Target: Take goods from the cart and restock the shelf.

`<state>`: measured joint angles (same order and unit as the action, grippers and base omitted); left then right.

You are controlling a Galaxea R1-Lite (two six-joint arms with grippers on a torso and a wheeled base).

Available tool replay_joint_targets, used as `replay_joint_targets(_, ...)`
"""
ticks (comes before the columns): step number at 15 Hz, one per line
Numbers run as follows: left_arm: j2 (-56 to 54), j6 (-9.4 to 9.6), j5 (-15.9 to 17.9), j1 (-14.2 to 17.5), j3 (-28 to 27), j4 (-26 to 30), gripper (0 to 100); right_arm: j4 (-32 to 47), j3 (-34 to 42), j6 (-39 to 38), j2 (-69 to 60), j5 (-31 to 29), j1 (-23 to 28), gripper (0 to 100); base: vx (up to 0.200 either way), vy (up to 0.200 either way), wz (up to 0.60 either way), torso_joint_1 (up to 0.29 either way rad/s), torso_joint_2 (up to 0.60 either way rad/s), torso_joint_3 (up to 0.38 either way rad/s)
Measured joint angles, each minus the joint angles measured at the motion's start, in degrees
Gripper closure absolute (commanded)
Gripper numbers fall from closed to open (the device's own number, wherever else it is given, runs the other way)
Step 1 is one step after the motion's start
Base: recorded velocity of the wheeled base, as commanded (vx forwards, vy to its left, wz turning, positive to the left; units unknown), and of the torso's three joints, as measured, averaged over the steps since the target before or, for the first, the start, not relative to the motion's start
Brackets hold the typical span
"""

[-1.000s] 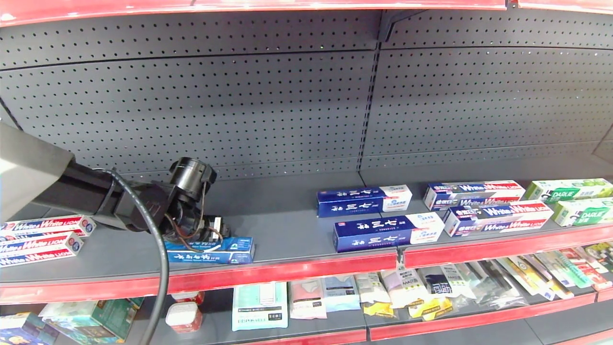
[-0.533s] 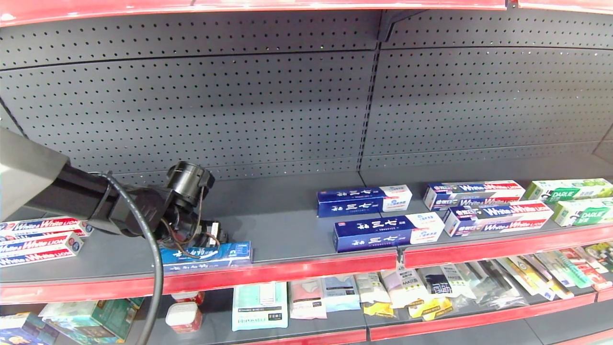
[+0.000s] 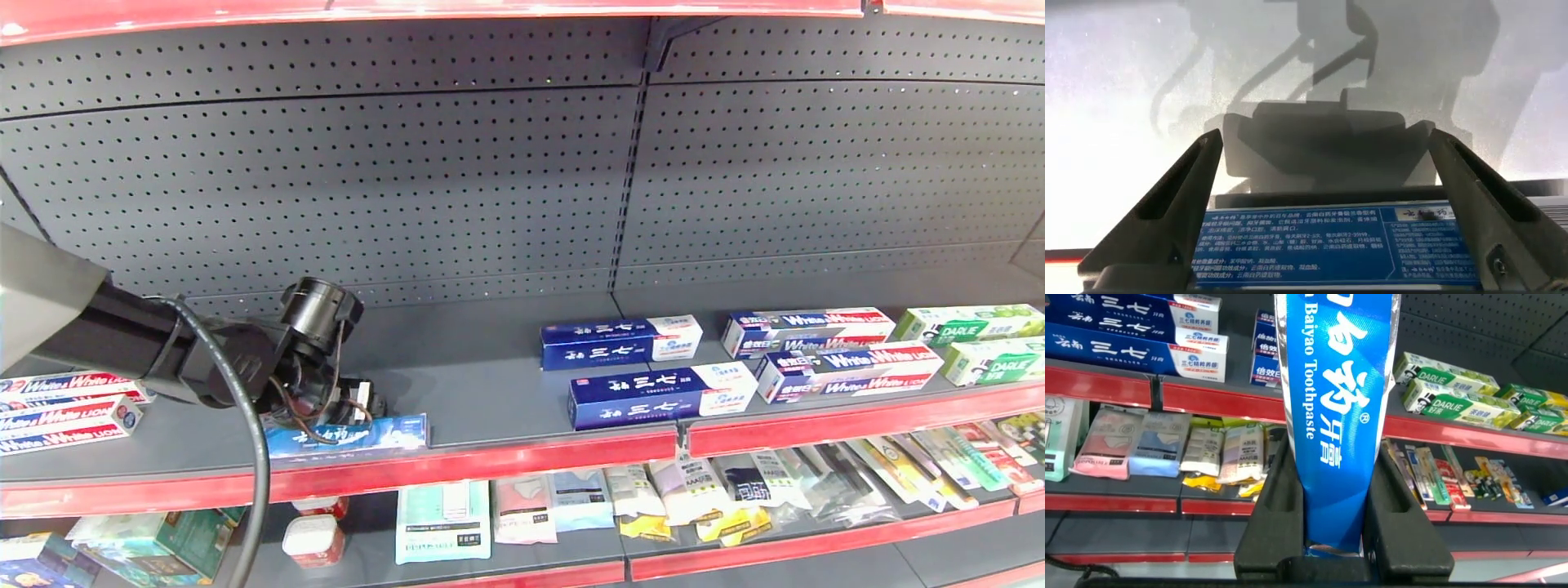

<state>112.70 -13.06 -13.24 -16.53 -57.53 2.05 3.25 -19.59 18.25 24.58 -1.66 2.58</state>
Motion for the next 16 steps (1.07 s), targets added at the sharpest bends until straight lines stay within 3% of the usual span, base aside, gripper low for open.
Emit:
replay_joint_targets(8, -2.5, -0.35, 1.8, -0.2, -0.7, -1.5, 0, 0.0, 0.5, 0.0, -0.4, 0.1, 0.0, 100, 0.000, 0.000, 0.00, 0.000, 0.00, 0.000)
replay_joint_targets(14, -3.5, -0.29, 3.9, -2.6, -0.3, -1.6, 0, 0.0, 0.0, 0.0, -0.4, 0.0, 0.0, 100, 0.000, 0.000, 0.00, 0.000, 0.00, 0.000)
replay_joint_targets(16, -2.5, -0.27, 3.9, -3.0, -0.2, -4.0, 0, 0.0, 0.0, 0.0, -0.4, -0.1, 0.0, 100, 0.000, 0.000, 0.00, 0.000, 0.00, 0.000)
